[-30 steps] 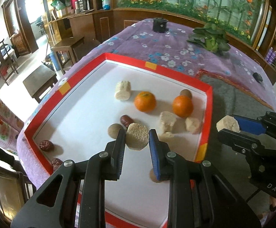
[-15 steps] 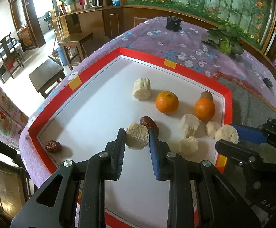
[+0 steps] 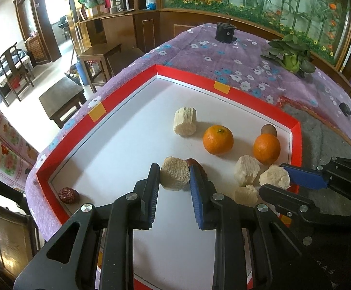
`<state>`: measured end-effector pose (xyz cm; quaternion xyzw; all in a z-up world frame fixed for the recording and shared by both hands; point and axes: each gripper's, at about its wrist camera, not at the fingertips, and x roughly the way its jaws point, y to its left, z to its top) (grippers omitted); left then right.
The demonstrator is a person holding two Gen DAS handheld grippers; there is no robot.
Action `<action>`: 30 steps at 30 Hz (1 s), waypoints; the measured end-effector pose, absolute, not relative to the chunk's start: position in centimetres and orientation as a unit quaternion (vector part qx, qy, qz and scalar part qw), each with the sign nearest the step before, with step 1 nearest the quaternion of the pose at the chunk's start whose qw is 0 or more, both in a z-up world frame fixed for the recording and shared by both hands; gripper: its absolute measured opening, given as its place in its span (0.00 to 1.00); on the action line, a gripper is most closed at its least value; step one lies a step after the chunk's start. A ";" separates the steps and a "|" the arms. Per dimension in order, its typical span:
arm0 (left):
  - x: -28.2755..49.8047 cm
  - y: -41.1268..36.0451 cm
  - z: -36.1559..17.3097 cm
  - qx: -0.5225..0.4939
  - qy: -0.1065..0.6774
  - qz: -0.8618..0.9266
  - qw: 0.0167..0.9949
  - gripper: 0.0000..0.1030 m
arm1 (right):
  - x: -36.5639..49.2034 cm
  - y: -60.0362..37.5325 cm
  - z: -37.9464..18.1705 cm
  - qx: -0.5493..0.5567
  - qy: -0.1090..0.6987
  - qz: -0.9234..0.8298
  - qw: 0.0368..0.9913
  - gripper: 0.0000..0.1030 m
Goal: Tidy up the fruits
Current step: 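Carry the cake with the left tool while the right tool carries its cake over the tray, then open the left tool to drop its cake while the right tool releases its cake in the tray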
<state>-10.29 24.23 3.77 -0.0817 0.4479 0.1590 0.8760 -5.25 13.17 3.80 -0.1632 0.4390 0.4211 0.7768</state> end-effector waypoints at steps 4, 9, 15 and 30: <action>-10.2 24.3 3.8 -0.082 0.447 0.161 0.876 0.23 | -5.2 13.6 3.7 -0.166 0.434 0.418 0.781 0.28; -10.0 24.1 3.9 -0.077 0.445 0.166 0.876 0.23 | -5.5 14.1 3.7 -0.174 0.424 0.421 0.783 0.28; -9.9 24.2 3.8 -0.079 0.444 0.178 0.875 0.23 | -5.5 13.7 3.6 -0.162 0.427 0.425 0.782 0.28; -10.5 23.8 4.0 -0.081 0.443 0.194 0.872 0.57 | -6.0 10.8 5.0 -0.127 0.422 0.426 0.790 0.29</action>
